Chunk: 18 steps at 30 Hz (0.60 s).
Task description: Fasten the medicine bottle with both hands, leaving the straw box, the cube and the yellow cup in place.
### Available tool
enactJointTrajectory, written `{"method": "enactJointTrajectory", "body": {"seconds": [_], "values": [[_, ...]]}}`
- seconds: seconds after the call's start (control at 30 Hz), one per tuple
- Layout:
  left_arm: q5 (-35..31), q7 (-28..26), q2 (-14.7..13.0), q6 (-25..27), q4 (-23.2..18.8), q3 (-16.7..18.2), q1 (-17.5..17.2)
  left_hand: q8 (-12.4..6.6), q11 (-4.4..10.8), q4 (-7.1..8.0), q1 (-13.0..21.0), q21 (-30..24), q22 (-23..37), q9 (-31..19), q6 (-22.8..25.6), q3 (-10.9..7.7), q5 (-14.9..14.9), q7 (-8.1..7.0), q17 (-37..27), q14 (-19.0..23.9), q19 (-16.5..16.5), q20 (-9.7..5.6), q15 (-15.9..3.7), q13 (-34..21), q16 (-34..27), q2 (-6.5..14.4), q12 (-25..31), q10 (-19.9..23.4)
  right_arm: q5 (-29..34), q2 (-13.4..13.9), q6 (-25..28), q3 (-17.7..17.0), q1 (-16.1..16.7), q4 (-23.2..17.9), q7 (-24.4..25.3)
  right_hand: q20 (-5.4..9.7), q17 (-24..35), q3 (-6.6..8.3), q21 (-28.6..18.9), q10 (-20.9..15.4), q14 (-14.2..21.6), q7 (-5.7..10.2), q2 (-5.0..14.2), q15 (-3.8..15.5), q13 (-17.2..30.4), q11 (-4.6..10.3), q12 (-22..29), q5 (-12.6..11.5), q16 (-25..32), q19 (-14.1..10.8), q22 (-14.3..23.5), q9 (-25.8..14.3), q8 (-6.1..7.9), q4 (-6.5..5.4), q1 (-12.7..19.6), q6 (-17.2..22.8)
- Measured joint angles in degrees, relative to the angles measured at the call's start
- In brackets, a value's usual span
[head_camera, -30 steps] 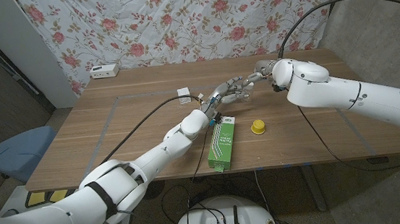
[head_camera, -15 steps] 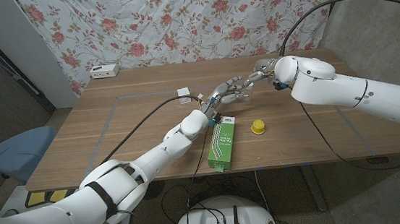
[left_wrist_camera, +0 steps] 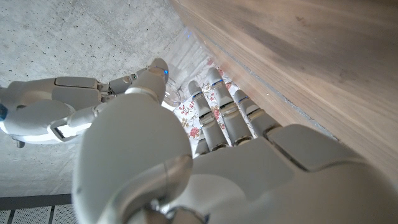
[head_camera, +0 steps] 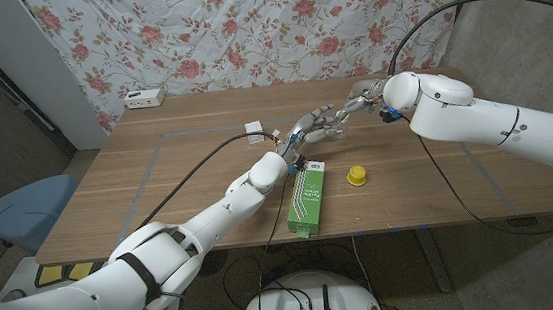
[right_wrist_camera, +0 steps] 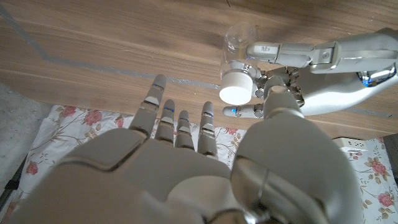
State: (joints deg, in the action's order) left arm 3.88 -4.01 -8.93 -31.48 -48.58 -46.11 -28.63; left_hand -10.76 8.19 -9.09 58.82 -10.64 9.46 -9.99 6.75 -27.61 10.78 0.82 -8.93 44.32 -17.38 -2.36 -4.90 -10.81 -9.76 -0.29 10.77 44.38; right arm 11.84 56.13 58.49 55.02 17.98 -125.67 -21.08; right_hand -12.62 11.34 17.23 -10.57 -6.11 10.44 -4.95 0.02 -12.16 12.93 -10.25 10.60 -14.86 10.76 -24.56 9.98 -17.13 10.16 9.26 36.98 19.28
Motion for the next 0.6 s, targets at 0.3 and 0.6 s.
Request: {"method": "enactJointTrajectory", "body": {"seconds": [0.3, 0.6], "values": [[-0.41, -1.0, -1.42, 0.87, -2.94, 0.59, -1.21, 0.0, -0.01, 0.24, 0.0, 0.0, 0.0, 0.0, -0.32, 0.24, 0.0, -0.32, 0.0, -0.41, 0.0, 0.0, 0.2, 0.01, 0.0, 0.0, 0.01, -0.01, -1.02, 1.38, -5.39, -4.7, 4.17, -0.62, 1.77, 0.31, -0.01, -0.15, 0.0, -0.02, -0.86, 0.86, -0.39, -0.12, 0.0, 0.02, 0.56, 0.0, 0.0, 0.3, -0.07, 0.3, 0.0, -0.53, -0.43, -0.88], [-0.94, -2.26, -3.63, 2.52, -7.38, 1.51, -3.03, 0.0, -0.02, 0.24, 0.0, 0.0, 0.0, 0.0, -0.32, 0.24, 0.0, -0.31, 0.0, -0.41, 0.0, 0.0, 0.2, 0.04, 0.0, 0.0, 0.28, -0.02, -2.41, 1.89, -9.07, -10.21, 9.58, -1.18, 6.1, 0.96, 0.27, -1.0, -0.3, -2.24, -0.31, 2.13, -0.12, 0.41, -0.01, 1.14, 1.55, 0.67, 0.29, -0.35, -0.13, 0.77, 0.26, -1.37, -2.34, -1.69]]}}
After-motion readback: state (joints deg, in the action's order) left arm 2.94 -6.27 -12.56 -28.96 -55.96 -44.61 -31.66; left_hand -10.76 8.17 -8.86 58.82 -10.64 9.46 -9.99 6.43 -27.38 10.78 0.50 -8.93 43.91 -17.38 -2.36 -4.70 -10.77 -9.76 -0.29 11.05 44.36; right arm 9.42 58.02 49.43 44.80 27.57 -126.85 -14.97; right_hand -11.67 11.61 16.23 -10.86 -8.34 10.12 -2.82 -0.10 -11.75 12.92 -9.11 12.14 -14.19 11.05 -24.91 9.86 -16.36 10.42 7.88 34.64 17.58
